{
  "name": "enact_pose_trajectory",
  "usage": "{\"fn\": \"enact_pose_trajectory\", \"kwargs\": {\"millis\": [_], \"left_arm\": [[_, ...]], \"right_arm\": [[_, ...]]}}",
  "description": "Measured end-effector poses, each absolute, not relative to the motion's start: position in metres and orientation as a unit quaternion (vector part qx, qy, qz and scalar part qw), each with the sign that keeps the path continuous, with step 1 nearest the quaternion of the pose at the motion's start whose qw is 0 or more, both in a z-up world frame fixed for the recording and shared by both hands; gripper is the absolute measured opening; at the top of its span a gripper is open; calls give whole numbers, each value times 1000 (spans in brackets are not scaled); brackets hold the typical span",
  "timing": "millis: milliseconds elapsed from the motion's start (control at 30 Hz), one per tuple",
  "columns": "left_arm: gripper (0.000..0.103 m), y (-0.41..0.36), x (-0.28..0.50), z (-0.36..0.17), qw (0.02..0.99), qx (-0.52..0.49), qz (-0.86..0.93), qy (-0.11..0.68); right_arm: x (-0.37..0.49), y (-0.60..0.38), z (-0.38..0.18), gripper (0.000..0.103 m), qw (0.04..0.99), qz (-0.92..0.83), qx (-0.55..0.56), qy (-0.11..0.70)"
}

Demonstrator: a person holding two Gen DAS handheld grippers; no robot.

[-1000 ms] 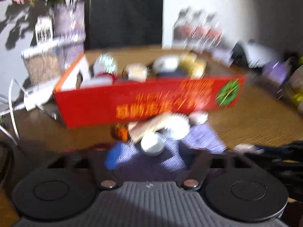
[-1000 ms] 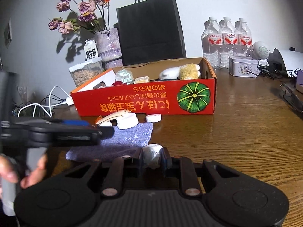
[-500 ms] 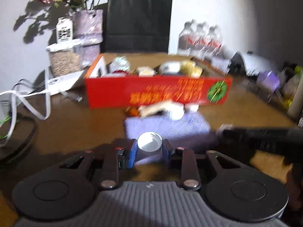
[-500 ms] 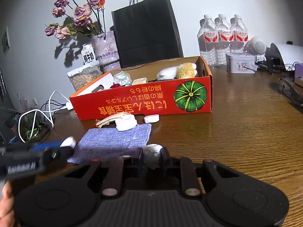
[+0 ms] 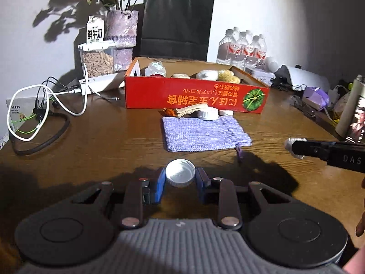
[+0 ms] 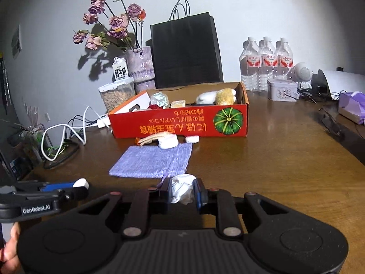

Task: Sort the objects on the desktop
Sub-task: 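Carry the cap and wrap into the box and open both tools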

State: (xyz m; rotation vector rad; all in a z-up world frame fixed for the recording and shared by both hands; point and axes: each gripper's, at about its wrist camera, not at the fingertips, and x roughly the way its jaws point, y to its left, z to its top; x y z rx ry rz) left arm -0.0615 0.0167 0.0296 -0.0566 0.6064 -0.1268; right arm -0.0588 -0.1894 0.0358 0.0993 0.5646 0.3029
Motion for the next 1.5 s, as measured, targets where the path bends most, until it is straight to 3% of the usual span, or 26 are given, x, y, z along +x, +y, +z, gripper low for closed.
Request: {"fn": "enact_pose_trajectory", "kwargs": {"millis": [367, 767, 1167, 1300, 1367, 1433, 1500], "left_arm": [[29, 31, -73, 62, 966, -29, -67, 247], [29, 40, 46, 111, 975, -19, -67, 211], [29, 32, 192, 92, 956, -39, -67, 283], [30, 28, 227, 74, 947, -44, -70, 310], [33, 30, 235, 67, 949, -41, -73, 305], [53, 35, 239, 62, 949, -50, -85, 301], [56, 41, 243, 60, 947, -61, -86, 304]], "right_arm": [[-62, -210, 59, 19, 965, 108, 62, 229], [62, -204, 106, 19, 977, 106, 31, 184], [214, -194, 70, 20, 937, 91, 57, 333], [236, -185, 53, 24, 931, 74, 44, 354], [240, -183, 50, 35, 931, 69, 47, 355], [240, -182, 51, 48, 936, 70, 47, 343], [242, -181, 53, 54, 940, 69, 50, 330]]}}
